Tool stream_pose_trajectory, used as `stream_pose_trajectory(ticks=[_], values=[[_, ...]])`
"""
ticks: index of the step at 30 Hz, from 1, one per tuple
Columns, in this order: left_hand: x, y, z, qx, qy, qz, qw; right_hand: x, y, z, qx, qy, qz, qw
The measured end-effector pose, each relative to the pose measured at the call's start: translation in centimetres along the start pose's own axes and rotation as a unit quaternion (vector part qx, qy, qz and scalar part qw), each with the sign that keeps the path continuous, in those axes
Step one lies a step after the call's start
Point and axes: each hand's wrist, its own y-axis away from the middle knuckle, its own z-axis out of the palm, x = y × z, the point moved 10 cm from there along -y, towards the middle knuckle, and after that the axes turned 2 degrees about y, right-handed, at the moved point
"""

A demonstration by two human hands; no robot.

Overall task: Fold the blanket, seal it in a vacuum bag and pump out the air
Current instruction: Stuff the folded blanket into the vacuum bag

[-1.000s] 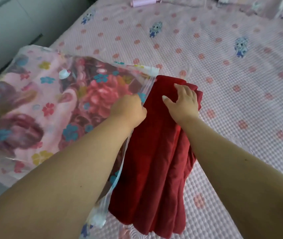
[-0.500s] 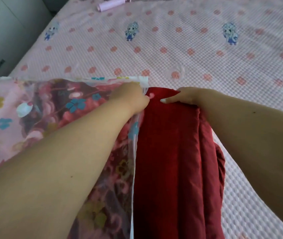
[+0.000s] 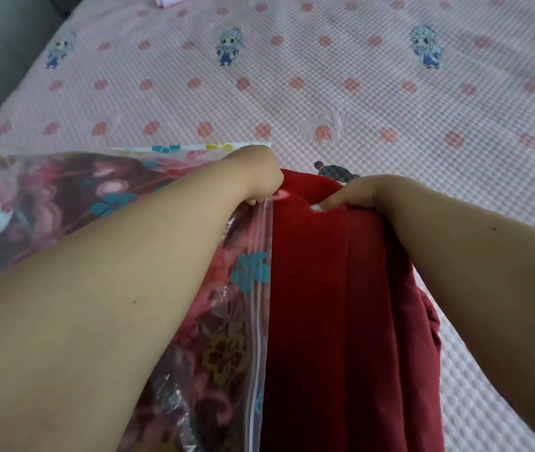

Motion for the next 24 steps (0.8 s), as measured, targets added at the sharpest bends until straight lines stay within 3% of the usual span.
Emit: stream_pose_trajectory(ticks=[2,4,8,13,15,19,21,24], values=[[-0.2,0.3,-0.2,0.008,0.008,0.018,1.0,0.2,0.8,1.5,-0.026,-0.053,-0.004,0.998],[-0.6,0.6,0.2,-0.008,0.078,0.04,0.996,-0.8,1.3,2.1,-0.02,-0.064,-0.067,0.995],[-0.6,2.6,-2.0,0.028,0.209,0.09,0.973,-3.7,4.0,2.4,0.058,-0.134,-0.179,0.973],[-0.4,4.7,-4.8,0.029,0.367,0.094,0.925,-7.9,6.2,4.0,0.098,-0.198,-0.239,0.945],[0.8,5.5,-5.7,0.033,0.387,0.114,0.914,-10.7,6.2,5.5,0.13,-0.178,-0.247,0.944],[2.5,6.8,-5.8,0.028,0.404,0.129,0.905,-12.2,5.1,8.0,0.118,-0.217,-0.246,0.937],[0.8,7.2,-6.0,0.042,0.418,0.102,0.902,-10.7,5.7,6.2,0.175,-0.172,-0.224,0.943],[-0.9,7.8,-5.9,0.067,0.359,0.081,0.928,-5.5,8.0,3.8,0.198,-0.243,-0.203,0.928]])
